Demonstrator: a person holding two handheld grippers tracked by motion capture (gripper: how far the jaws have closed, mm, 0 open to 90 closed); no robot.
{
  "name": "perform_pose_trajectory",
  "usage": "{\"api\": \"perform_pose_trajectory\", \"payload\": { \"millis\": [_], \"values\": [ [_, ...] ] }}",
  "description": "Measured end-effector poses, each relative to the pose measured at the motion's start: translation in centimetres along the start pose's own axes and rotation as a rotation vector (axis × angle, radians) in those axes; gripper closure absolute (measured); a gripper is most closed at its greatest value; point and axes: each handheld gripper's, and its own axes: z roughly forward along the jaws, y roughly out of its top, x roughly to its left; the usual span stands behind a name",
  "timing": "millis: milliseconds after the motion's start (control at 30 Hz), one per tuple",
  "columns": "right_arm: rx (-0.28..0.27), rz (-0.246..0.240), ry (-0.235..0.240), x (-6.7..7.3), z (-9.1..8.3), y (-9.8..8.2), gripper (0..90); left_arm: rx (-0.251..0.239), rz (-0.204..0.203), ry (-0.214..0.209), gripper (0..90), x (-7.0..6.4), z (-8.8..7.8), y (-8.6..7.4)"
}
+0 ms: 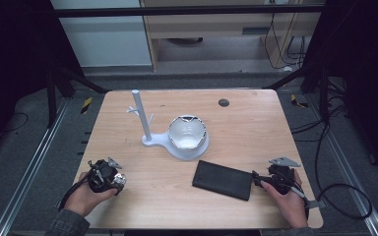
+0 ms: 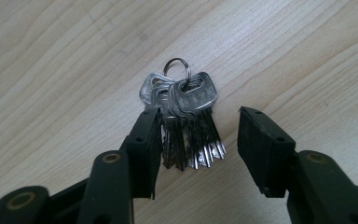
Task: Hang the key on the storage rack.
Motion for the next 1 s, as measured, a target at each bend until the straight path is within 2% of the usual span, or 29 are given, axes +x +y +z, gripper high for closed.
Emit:
{"api": "perform_pose_trajectory", "payload": {
  "millis": [467,633,733,800,1000],
  "values": [
    [0.000,-0.001,0.000,0.0,0.0,0.0,9.1,0.030,0.007,-0.027,65.3,0.7,0.7,0.0],
    [0.000,-0.001,0.000,0.0,0.0,0.0,9.1,0.041,0.027,-0.020,75.2,1.0,0.7,0.2],
    [0.000,0.000,0.000,0.0,0.0,0.0,9.1,0.041,0.033,-0.029,77.6,1.3,0.7,0.2],
    [0.000,-0.001,0.000,0.0,0.0,0.0,9.2,0.035,0.033,-0.018,82.8,1.4,0.4,0.1],
    [0.000,-0.001,0.000,0.0,0.0,0.0,9.2,0.048,0.048,-0.034,83.7,1.6,0.3,-0.1]
  ]
}}
